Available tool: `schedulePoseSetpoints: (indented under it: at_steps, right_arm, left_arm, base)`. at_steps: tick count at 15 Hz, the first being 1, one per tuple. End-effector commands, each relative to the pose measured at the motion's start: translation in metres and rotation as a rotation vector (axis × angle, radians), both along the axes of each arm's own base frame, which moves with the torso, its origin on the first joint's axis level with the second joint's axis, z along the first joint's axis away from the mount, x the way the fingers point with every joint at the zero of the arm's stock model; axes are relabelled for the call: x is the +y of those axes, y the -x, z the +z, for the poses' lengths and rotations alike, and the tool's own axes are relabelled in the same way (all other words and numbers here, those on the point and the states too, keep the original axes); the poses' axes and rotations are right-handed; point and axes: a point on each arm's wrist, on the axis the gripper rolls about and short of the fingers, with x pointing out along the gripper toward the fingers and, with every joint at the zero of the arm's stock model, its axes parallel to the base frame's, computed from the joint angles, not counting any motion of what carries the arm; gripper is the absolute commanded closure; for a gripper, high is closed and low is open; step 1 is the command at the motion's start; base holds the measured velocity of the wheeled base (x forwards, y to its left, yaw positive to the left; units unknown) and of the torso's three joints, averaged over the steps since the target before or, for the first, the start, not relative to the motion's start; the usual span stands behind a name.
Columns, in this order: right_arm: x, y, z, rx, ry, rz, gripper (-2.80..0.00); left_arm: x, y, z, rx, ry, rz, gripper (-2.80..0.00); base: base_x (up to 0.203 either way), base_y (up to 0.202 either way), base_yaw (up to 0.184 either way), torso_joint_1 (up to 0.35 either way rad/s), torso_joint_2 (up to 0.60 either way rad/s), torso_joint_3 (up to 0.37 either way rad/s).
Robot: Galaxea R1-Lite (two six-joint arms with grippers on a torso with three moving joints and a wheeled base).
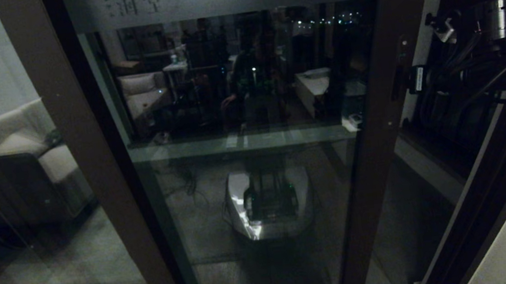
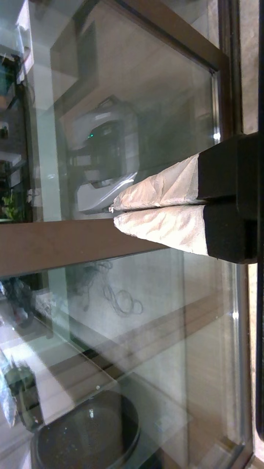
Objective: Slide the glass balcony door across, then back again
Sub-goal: Open the slid door
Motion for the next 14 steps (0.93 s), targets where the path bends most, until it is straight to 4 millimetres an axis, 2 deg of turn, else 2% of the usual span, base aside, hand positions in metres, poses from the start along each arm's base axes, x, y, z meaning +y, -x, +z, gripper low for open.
schedulePoseSetpoints:
  at_steps: [1,14]
  right_arm:
    - [0.002,-0.001,-0.003,0.007,0.0,0.006,0.0]
    - [0.019,0.0,-0.007,0.024,0.001,0.047,0.0]
  left_arm:
    - [0.0,0.0,0.0,0.001,0.0,0.0,0.0]
    - [0.0,0.0,0.0,0.001,0.0,-0.002,0.0]
  base:
    - [0.0,0.0,0.0,0.0,0.0,0.0]
    - [0.0,0.0,0.0,0.0,0.0,0.0]
